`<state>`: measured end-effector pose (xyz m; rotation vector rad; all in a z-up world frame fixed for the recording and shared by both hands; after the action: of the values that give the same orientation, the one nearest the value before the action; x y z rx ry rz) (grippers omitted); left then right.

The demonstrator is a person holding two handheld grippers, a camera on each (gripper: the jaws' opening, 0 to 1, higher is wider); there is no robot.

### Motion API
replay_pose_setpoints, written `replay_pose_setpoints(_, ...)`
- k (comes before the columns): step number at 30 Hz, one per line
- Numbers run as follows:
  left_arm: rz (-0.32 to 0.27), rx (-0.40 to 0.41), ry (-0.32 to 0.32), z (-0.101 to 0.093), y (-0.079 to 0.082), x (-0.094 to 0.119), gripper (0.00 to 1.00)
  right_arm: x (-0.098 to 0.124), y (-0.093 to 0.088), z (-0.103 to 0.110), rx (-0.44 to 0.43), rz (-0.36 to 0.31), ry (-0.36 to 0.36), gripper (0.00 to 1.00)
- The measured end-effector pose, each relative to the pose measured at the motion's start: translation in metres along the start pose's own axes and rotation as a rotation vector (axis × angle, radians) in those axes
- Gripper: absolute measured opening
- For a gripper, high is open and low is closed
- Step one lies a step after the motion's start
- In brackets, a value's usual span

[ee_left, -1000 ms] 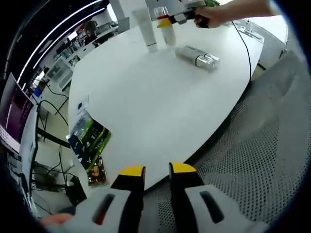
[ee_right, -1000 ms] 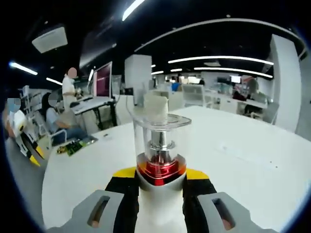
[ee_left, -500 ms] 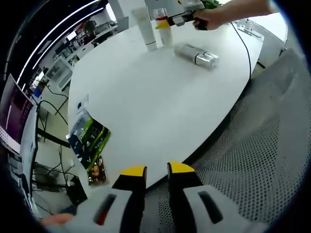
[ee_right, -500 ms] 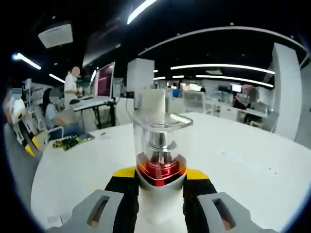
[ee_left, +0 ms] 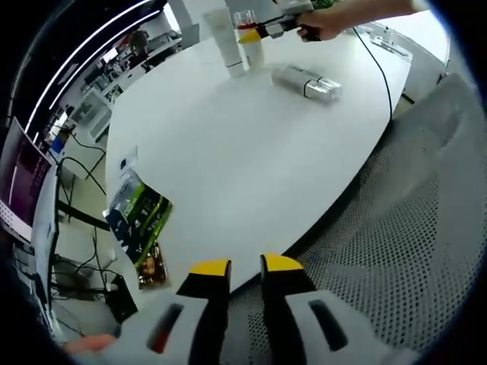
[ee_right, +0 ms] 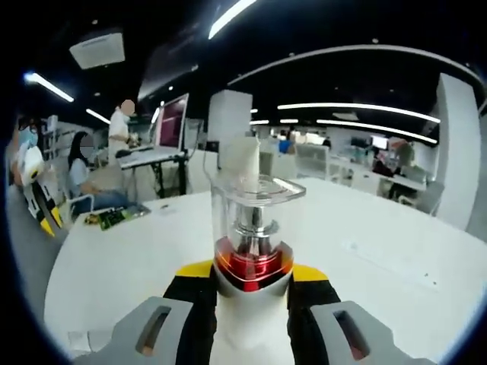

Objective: Arrange the skincare products in the storage area until every visible bottle or jar stands upright without overlapping.

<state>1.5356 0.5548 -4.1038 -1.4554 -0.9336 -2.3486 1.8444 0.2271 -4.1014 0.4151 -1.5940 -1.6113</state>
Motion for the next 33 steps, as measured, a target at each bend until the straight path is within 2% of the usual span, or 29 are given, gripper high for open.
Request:
replay_pose_setpoints(12,0.0,0.004,0.011,0.002,0.0,-0.001,0.09,-0.005,0.002,-0.008,-0.013,0.043,-0.028,0.32)
replay_pose_setpoints(16,0.0,0.003,0.013,0.002,0.0,-0.001,0.09,-0.003,0.002,-0.009,-0.061,0.069,-0.031,0.39)
replay_pose_setpoints(22,-0.009,0.01,0.024,0.003,0.001,0.001,0.09,0.004,0.004,-0.012,-0.042,0.158,0.016,0.37)
replay_pose_setpoints(24,-0.005,0.009,0.022,0.003,0.0,0.001,0.08,0.003,0.007,-0.013,-0.023,0.191,0.037,0.33)
replay_pose_setpoints(28,-0.006,0.009,0.023,0.003,0.0,0.002,0.07,-0.004,0.011,-0.016,-0.007,0.25,0.057,0.32)
replay_pose_setpoints(33,-0.003,0.009,0.027,0.003,0.0,0.003,0.07,-0.007,0.011,-0.017,0.006,0.274,0.098,0.29)
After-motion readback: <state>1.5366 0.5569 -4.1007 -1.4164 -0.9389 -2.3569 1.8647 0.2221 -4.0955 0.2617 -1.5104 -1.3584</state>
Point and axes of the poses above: the point that each gripper's makers call its tool centre point, and the gripper's own axes: x roughly backward along the fingers, z roughly to its left, y roughly out of its top, the point moved 9 cm from there along x, roughly backward along the fingers, and after that the axes turned 13 degrees about -x, right-handed, at the moved point
